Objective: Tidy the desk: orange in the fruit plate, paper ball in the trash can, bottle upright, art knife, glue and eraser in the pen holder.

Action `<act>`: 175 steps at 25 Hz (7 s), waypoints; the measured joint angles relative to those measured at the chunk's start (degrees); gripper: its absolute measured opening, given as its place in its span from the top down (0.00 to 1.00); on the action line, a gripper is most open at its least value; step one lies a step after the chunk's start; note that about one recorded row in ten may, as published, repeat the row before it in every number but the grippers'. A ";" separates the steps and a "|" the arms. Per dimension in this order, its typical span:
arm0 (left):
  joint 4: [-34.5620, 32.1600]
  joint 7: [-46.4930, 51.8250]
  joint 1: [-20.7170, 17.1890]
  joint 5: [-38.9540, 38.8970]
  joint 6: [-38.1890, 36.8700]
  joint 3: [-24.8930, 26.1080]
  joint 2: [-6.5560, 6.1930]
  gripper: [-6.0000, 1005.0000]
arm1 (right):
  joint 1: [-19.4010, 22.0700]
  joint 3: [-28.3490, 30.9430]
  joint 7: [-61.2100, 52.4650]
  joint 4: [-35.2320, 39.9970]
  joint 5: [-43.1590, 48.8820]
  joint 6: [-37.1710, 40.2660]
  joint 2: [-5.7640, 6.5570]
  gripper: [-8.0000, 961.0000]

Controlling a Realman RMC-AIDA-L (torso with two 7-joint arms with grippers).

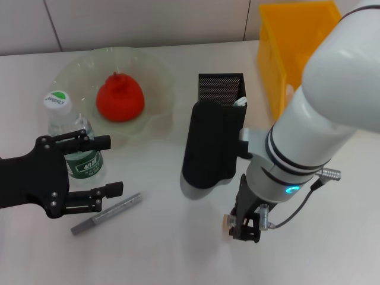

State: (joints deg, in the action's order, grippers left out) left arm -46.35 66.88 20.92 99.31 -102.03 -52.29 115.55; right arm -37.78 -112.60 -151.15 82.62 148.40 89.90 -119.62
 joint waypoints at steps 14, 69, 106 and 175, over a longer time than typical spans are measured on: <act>0.19 0.00 0.44 0.02 0.09 0.00 0.20 0.21 | 6.14 8.59 0.60 9.01 2.47 1.53 0.22 0.69; 0.74 -0.74 0.89 0.16 0.62 -0.06 1.92 0.23 | 13.15 58.29 36.75 -11.54 -42.63 -7.16 1.28 0.64; 0.82 -1.49 0.96 0.27 0.76 -0.46 2.49 0.24 | 0.93 58.11 43.73 -32.95 -32.83 -17.61 2.01 0.60; -0.20 3.55 -0.27 1.72 0.76 2.88 2.05 0.26 | 21.38 67.07 73.85 -27.47 -41.52 16.24 1.42 0.21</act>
State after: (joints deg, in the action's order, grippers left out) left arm -46.55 70.43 20.65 101.03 -101.27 -49.41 117.60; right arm -16.40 -45.53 -77.30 55.15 106.87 106.14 -118.20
